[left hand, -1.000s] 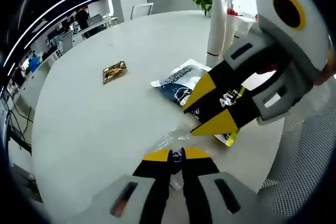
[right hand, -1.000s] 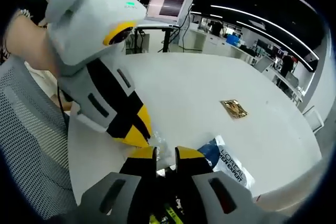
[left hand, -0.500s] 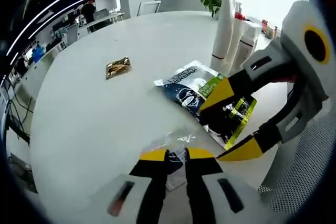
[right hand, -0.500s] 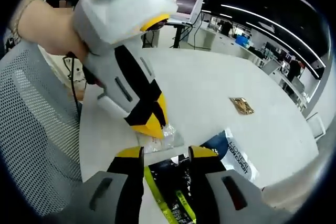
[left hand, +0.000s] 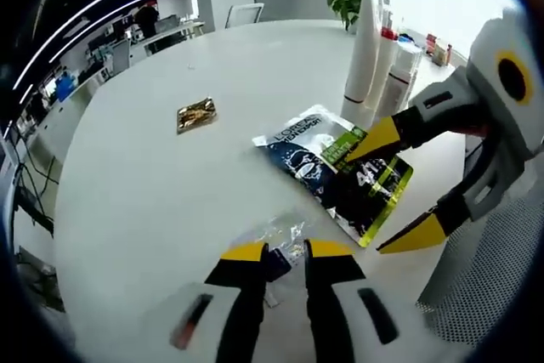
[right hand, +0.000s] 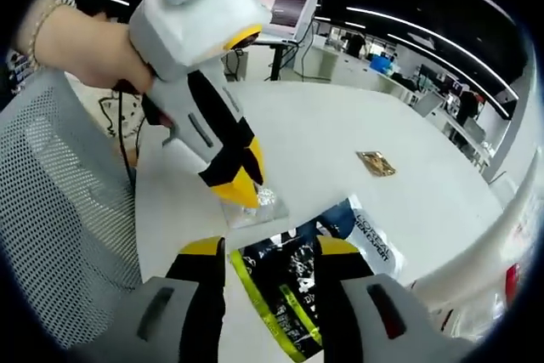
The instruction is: Arrange the skincare products in the storage area until every visible bottle or jar stands upright without overlapping.
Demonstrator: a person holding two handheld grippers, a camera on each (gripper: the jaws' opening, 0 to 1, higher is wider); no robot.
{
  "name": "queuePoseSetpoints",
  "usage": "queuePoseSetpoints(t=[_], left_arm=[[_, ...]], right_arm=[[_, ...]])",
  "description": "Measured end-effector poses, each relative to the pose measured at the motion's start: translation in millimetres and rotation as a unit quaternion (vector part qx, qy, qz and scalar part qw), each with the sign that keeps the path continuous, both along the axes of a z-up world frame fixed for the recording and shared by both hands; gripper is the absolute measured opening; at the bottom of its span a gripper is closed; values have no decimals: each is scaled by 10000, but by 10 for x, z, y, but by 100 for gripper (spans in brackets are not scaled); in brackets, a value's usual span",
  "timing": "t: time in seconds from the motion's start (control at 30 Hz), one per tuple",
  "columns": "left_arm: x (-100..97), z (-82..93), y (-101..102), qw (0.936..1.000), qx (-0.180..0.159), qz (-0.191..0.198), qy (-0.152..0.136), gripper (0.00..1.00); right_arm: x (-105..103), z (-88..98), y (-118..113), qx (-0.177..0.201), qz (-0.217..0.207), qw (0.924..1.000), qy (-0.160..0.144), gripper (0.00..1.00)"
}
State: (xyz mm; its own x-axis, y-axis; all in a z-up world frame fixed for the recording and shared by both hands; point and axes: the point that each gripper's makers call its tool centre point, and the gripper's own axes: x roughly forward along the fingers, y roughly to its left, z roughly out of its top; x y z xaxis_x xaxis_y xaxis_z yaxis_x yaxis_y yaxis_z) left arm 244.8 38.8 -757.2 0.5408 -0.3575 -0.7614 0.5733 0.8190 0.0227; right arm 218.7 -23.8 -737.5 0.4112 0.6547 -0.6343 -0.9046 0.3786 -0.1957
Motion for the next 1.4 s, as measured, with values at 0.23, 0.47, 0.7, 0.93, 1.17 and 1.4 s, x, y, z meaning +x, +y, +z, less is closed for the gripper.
queuePoseSetpoints(t=[0.23,0.47,0.7,0.93,1.17,1.4], left_arm=[[-57,86,-8,10000,-25,44,-58,31],[-132,143,18,9998,-28,152,-93,41],[-217,255,32,9994,-83,299,-120,53],[-287,379,60,9982,-302,500,-134,61],[-359,452,147,9970,-449,621,-111,67],[-446,533,139,9956,-668,648,-132,74]], right_arm=[[-43,94,-135,92,-175,9998,-45,50],[-147,214,-281,190,-296,9993,-103,57],[-262,283,-416,585,-595,9960,329,70],[-297,429,-722,989,-1206,9852,717,80],[-274,462,-1031,1058,-1642,9774,805,88],[-297,476,-1266,1068,-1872,9731,816,95]])
